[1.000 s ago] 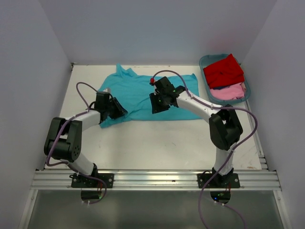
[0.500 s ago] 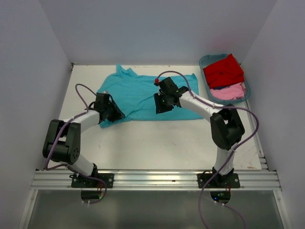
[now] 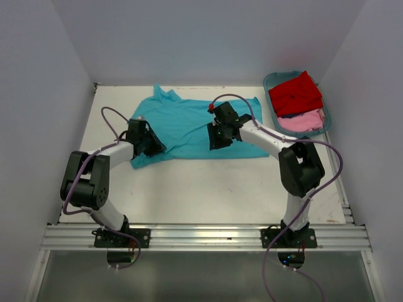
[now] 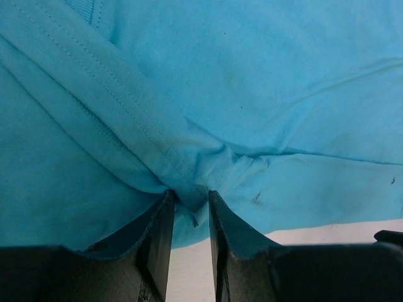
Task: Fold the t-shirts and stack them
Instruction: Fold the flattened tshirt in 1/3 of the way
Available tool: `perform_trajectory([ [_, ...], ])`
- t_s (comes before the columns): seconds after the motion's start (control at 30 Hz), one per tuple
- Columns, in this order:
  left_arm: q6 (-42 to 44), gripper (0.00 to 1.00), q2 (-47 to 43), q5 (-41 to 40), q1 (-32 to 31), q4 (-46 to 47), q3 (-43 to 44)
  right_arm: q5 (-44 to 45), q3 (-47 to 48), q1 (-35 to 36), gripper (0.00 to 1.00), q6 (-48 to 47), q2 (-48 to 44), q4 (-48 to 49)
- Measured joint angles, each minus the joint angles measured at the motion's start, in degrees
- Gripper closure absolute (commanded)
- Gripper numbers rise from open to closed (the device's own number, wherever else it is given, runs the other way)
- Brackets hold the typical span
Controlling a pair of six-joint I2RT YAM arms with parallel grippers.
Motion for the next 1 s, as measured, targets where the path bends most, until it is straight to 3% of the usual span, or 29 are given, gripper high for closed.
perform_trajectory([
  [0.13, 0.0, 0.71, 0.9, 0.0, 0.0, 0.0, 0.1, -0.2, -0.7, -0.5, 0.69, 0.0, -0.4, 0.3],
  [0.27, -0.1, 0.91, 1.4, 0.0, 0.0, 0.0, 0.1, -0.2, -1.4, -1.0, 0.71, 0.0, -0.7, 0.5],
  [0.37, 0.0, 1.0, 1.7, 0.2, 0.0, 0.0, 0.2, -0.2, -1.8, -1.5, 0.72, 0.0, -0.7, 0.7],
  [0.73, 1.6, 1.0, 2.7, 0.5, 0.0, -0.5, 7.0, -0.2, -3.0, -2.3, 0.74, 0.2, -1.9, 1.7],
  [1.0, 4.5, 1.0, 12.1, 0.9, 0.0, -2.1, 18.2, -0.2, -3.5, -2.8, 0.74, 0.2, -2.2, 1.7],
])
